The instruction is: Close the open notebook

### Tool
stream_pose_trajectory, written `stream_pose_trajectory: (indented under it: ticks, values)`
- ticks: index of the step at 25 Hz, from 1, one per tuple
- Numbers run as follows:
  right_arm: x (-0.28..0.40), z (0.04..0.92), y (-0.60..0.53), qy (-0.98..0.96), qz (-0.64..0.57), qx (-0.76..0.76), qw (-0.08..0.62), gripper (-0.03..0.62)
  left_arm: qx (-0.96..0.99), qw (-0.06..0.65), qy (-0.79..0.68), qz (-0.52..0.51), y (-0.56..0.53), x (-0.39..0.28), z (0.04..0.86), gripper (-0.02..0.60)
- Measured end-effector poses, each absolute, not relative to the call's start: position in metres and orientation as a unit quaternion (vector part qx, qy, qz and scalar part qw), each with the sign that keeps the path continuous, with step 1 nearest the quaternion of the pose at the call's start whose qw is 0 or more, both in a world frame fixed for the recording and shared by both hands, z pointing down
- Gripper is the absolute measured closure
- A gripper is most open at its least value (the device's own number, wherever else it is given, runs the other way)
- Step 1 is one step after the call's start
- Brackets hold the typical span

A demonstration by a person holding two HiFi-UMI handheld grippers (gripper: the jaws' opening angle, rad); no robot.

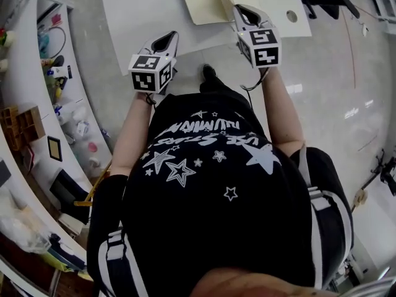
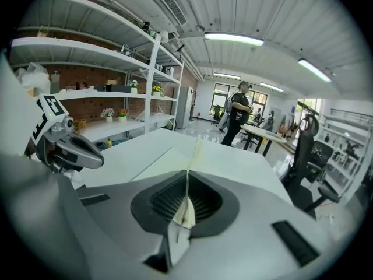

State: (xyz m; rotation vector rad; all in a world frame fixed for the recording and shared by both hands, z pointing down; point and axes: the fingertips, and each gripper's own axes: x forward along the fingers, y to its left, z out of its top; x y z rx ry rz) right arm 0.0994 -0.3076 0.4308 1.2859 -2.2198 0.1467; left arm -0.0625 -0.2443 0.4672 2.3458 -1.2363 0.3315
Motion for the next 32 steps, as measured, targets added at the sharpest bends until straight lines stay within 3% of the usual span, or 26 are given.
stream_pose_trajectory:
  ticks: [12, 19, 32]
  values:
    - [0.226, 0.483, -0.339, -0.815, 0.137, 0.486, 0.284, 0.576, 0.819, 0.258, -0.501, 0.105, -0.287, -0.01, 0.483, 0.569]
    - [0.258, 0.529, -0.348, -0.803, 0.181, 0.483, 0.298, 0.576, 0.828, 0.256, -0.49, 0.094, -0.309, 0.04, 0.479, 0.569]
    - [0.308, 0.498, -0.376, -0.798, 0.15, 0.533, 0.24, 0.576, 0.861, 0.274, -0.406, 0.139, -0.356, 0.158, 0.508, 0.569]
